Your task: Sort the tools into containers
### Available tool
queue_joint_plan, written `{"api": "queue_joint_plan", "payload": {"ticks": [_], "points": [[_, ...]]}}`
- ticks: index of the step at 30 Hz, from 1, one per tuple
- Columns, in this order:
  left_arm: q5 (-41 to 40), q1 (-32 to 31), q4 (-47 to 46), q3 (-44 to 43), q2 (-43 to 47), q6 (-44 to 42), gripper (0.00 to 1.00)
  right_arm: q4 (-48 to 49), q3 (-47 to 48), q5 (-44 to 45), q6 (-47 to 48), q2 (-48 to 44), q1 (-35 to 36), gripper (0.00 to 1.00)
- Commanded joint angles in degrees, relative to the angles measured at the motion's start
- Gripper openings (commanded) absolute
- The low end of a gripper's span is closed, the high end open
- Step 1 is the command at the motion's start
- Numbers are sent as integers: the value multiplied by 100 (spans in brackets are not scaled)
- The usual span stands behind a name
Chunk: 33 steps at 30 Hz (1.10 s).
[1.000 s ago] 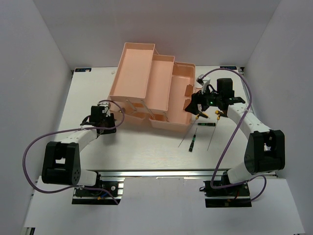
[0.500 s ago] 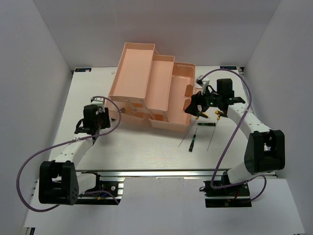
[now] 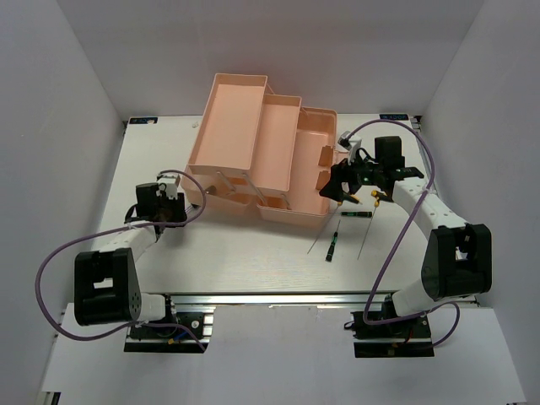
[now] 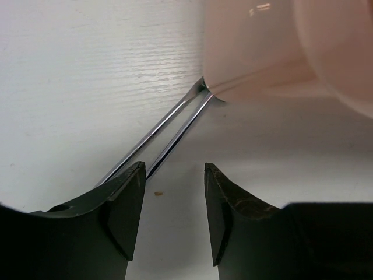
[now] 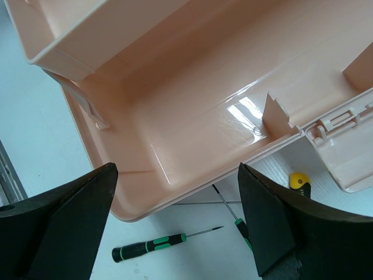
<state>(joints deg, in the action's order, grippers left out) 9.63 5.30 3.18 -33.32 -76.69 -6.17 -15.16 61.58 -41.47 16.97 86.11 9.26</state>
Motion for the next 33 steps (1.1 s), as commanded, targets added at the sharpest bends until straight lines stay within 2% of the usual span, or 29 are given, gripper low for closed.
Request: {"api": "queue_joint_plan", "payload": {"ticks": [1,20,25,33], "points": [[487,32,-195,-175,-109,-349,55,-31,152,-150,87,-76,-55,89],[154,24,-221,-219,-699,-508,54,-66,117,-229,43,-120,-108,89],[-109,24,-169,-175,-699,-429,27,-22,108,-274,-10,-129,-135,89],[-567,24,60,-184,-681,-314,9,13,187,-379,-142,-129,-214,89]]}}
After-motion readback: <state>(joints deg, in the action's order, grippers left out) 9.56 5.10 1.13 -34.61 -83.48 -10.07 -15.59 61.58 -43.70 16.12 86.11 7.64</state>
